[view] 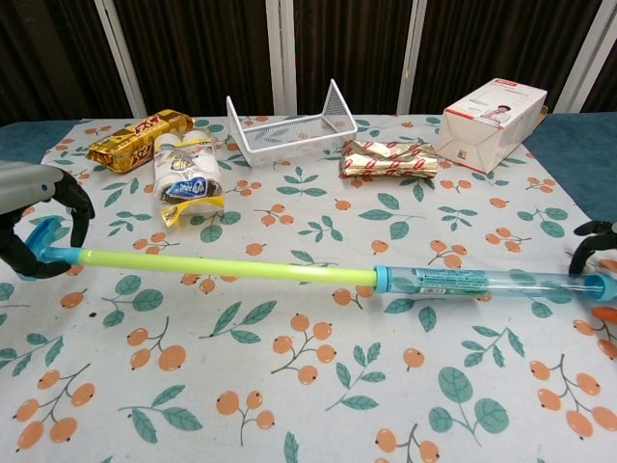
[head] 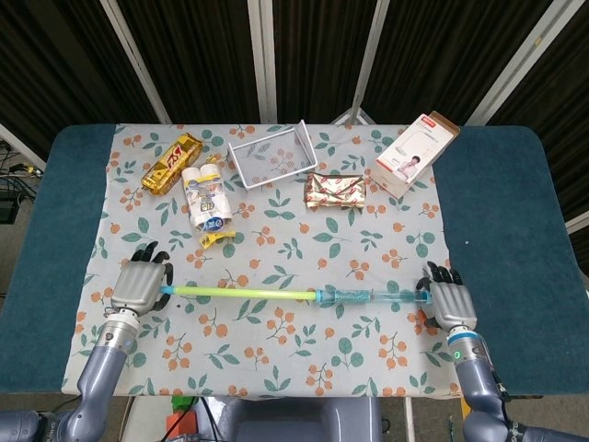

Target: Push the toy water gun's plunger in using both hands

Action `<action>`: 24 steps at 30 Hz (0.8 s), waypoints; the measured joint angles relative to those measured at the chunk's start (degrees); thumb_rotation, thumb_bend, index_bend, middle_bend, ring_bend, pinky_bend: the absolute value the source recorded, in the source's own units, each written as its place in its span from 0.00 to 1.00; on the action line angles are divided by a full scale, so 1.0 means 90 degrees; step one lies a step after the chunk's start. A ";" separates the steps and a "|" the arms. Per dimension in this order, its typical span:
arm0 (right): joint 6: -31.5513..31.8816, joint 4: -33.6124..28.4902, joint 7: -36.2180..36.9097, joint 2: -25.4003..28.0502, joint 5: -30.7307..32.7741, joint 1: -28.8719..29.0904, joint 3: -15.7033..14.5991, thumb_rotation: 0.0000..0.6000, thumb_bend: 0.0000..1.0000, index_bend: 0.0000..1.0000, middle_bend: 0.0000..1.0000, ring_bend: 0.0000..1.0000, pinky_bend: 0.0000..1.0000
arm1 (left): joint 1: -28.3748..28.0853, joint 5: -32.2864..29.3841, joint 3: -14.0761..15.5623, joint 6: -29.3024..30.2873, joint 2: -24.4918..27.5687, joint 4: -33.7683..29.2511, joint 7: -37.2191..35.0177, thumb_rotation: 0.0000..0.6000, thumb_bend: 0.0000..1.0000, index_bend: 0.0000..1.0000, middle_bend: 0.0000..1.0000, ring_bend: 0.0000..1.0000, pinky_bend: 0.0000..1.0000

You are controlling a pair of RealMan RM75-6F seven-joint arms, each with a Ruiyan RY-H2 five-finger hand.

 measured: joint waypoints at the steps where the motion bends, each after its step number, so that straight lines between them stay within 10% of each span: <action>1: -0.0003 0.0006 0.0000 -0.0012 0.0013 0.0006 0.0005 1.00 0.37 0.38 0.00 0.00 0.00 | 0.0002 -0.0007 0.0003 -0.0002 0.0008 0.0013 -0.0005 1.00 0.50 0.61 0.21 0.05 0.16; 24: 0.0114 -0.0389 -0.0064 0.0184 0.0023 0.0137 0.0126 1.00 0.38 0.60 0.01 0.00 0.00 | -0.0028 0.0132 0.0002 0.0085 0.0000 -0.0205 0.0013 1.00 0.50 0.61 0.21 0.05 0.16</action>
